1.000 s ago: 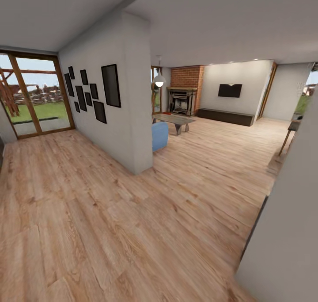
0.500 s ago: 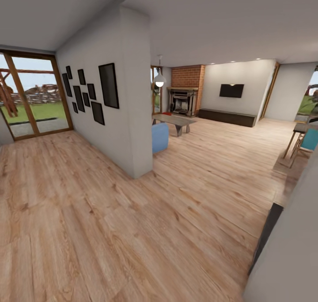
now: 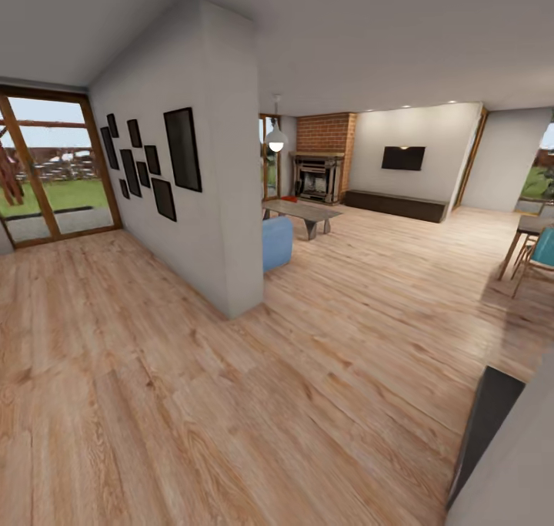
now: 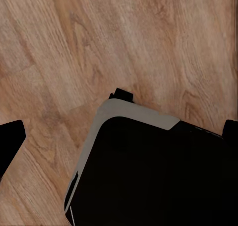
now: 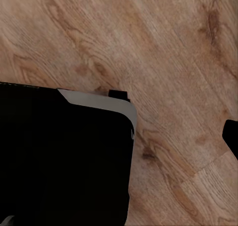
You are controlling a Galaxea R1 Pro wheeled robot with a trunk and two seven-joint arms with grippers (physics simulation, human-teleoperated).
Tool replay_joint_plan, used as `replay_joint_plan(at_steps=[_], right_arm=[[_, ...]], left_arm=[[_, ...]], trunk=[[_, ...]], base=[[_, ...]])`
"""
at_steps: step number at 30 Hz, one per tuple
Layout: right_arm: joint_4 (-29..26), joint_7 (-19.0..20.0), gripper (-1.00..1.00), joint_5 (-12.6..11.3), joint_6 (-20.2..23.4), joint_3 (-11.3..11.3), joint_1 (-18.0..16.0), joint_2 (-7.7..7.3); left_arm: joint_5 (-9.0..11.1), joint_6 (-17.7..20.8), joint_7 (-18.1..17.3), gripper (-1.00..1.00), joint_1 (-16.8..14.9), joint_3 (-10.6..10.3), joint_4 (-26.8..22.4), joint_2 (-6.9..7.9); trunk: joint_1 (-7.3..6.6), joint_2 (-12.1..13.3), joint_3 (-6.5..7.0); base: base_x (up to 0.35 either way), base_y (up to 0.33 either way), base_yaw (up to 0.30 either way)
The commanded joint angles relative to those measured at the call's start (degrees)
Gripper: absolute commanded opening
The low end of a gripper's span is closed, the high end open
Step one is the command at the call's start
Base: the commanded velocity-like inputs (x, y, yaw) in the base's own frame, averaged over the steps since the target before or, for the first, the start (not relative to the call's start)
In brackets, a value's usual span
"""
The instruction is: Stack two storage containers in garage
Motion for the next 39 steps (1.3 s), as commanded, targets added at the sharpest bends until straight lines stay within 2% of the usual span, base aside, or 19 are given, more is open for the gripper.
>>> replay_joint_plan(at_steps=[1, 17, 30, 36, 39], right_arm=[[0.2, -0.1, 1.0, -0.6, -0.3, 0.5, -0.1, 0.09], [0.2, -0.3, 1.0, -0.6, -0.3, 0.5, -0.1, 0.07], [0.2, -0.1, 1.0, -0.5, -0.1, 0.6, -0.1, 0.05], [0.2, -0.6, 1.0, 2.1, -0.2, 0.5, -0.1, 0.05], [0.2, -0.7, 1.0, 2.5, -0.3, 0.5, -0.1, 0.06]], left_arm=[[0.5, -0.1, 0.2, 1.0, 0.0, -0.5, 0.0, 0.01], [0.5, -0.1, 0.2, 1.0, 0.0, -0.5, 0.0, 0.01], [0.5, -0.1, 0.2, 1.0, 0.0, -0.5, 0.0, 0.01], [0.5, -0.1, 0.2, 1.0, 0.0, -0.5, 0.0, 0.01], [0.5, -0.1, 0.2, 1.0, 0.0, -0.5, 0.0, 0.01]], trunk=[[0.05, -0.1, -0.1], [0.05, -0.1, -0.1], [0.05, -0.1, -0.1], [0.05, -0.1, -0.1], [0.05, -0.1, -0.1]], base=[[0.324, 0.0, -0.191], [0.324, 0.0, -0.262], [0.324, 0.0, -0.024], [0.324, 0.019, 0.0], [0.324, 0.085, 0.0]])
